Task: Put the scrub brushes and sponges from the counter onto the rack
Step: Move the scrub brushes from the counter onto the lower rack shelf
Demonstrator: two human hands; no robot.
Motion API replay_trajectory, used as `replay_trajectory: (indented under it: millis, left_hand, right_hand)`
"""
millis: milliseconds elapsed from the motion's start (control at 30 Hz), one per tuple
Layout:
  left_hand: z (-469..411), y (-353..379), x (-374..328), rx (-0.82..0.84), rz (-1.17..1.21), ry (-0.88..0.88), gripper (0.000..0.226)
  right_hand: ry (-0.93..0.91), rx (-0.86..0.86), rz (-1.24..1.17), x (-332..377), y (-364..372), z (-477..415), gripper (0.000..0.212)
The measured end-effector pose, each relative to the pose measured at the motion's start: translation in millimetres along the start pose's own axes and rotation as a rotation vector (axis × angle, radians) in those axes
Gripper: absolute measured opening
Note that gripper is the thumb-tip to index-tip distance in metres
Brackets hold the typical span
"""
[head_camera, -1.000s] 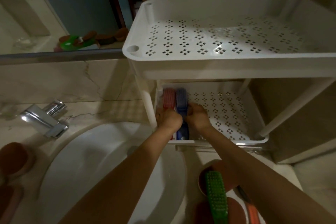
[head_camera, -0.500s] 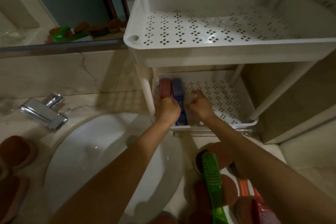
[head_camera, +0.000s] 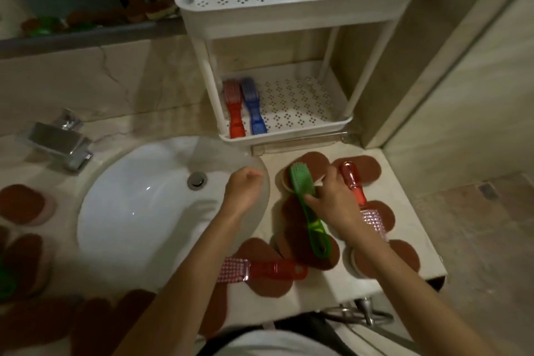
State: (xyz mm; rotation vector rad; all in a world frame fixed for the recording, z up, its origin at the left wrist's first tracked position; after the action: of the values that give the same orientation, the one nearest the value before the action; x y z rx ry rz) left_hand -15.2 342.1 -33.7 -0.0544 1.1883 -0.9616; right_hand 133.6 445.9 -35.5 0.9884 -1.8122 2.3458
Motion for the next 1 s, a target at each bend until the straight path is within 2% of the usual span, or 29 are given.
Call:
replay_trajectory:
  millis: [133, 233, 333, 433, 567, 633, 833, 1000]
  left_hand:
    - [12, -4, 23, 0.059, 0.005, -0.025, 0.018]
    - [19, -10, 28, 0.164, -0.092, 0.094, 0.025]
    - [32, -17, 36, 0.357, -0.447, 0.267, 0.045]
    - [47, -26, 58, 0.487, -0.779, 0.296, 0.066]
    - [63, -17, 72, 0.394, -1.067, 0.505, 0.059]
    - [67, -9, 78, 0.321, -1.129, 0.571, 0.05]
    - [70, -9, 74, 0.135, -1.115, 0.705, 0.04]
    - [66, -14, 28, 0.02, -1.06, 0.893, 0.04]
  right_hand:
    - [0.039, 0.049, 0.126, -6, 18, 14, 0.055]
    - [0.084, -0.013, 0.095, -8, 19, 19, 0.052]
    - [0.144, -0.079, 0.032, -9, 17, 22, 0.043]
    - [0.106, -0.158, 0.026, -4, 14, 22, 0.024]
    - [0.022, -0.247, -0.014, 8, 13, 29, 0.019]
    - [-0.012, -0.245, -0.028, 14, 15, 35, 0.02]
    - [-0.023, -0.199, -0.104, 19, 15, 41, 0.024]
    - [0.004, -0.211, -0.185, 18, -2, 27, 0.024]
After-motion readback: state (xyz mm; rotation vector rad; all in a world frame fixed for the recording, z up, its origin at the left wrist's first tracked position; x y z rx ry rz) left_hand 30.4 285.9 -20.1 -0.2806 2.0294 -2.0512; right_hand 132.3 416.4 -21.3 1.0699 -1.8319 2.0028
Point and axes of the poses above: each hand's wrist, its own z-axis away from the middle knuckle, its own y-axis out of the palm, x = y × z, the point moved 6 cm from there along -z, towards the middle knuckle, and after that the axes turned 11 degrees about -x, right-handed, at the moved point
